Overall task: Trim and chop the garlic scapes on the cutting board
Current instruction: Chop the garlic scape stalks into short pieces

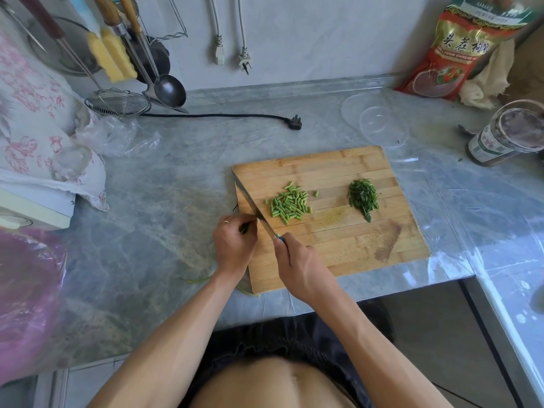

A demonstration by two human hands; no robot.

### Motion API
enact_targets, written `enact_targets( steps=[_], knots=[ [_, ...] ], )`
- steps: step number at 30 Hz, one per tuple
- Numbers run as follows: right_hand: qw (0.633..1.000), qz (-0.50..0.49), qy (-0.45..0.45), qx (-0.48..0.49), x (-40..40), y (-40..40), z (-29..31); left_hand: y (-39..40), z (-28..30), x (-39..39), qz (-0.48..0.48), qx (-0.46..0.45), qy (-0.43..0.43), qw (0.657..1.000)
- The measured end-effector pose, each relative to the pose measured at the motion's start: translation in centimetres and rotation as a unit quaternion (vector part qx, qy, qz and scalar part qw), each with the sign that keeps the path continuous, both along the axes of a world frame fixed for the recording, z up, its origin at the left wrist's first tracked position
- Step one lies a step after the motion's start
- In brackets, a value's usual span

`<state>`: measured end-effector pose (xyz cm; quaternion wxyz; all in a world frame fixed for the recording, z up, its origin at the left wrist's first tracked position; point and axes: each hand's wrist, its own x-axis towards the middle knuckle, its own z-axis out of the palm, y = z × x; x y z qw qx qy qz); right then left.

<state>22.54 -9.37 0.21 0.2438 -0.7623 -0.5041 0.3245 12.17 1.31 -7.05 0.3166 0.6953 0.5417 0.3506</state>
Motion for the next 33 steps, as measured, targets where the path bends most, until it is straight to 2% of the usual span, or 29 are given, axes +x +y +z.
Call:
enact_targets(
  steps=[4, 9, 17, 23, 28, 31, 33],
  knots=[
    [1.000, 0.011, -0.019, -0.019, -0.2, 0.2, -0.1, 0.0, -0.1, 0.1, 0.005, -0.008, 0.005, 1.000],
    [0.993, 0.011, -0.060, -0.099, -0.6, 0.6, 0.6, 0.1, -0.2, 0.3, 0.008, 0.000, 0.008, 1.000],
    [0.992, 0.003, -0.040, -0.118, -0.8, 2.1, -0.2, 0.2, -0.9, 0.3, 0.002, 0.012, 0.010, 1.000],
    [0.995, -0.005, -0.031, -0.096, -1.0, 1.9, -0.7, 0.3, -0.7, 0.3, -0.002, 0.003, 0.008, 1.000],
    [0.999, -0.038, 0.003, -0.019, -0.8, 0.7, -1.1, 0.6, -0.8, -0.1, -0.023, 0.037, 0.024, 0.999],
    [0.995, -0.089, 0.041, -0.031, -0.4, 1.6, -0.8, 1.0, -1.0, -0.4, -0.056, 0.058, 0.036, 0.996],
    [0.995, -0.084, 0.024, -0.040, -0.2, 1.8, -1.1, 1.3, -1.2, -0.5, -0.074, 0.065, 0.047, 0.994]
  ],
)
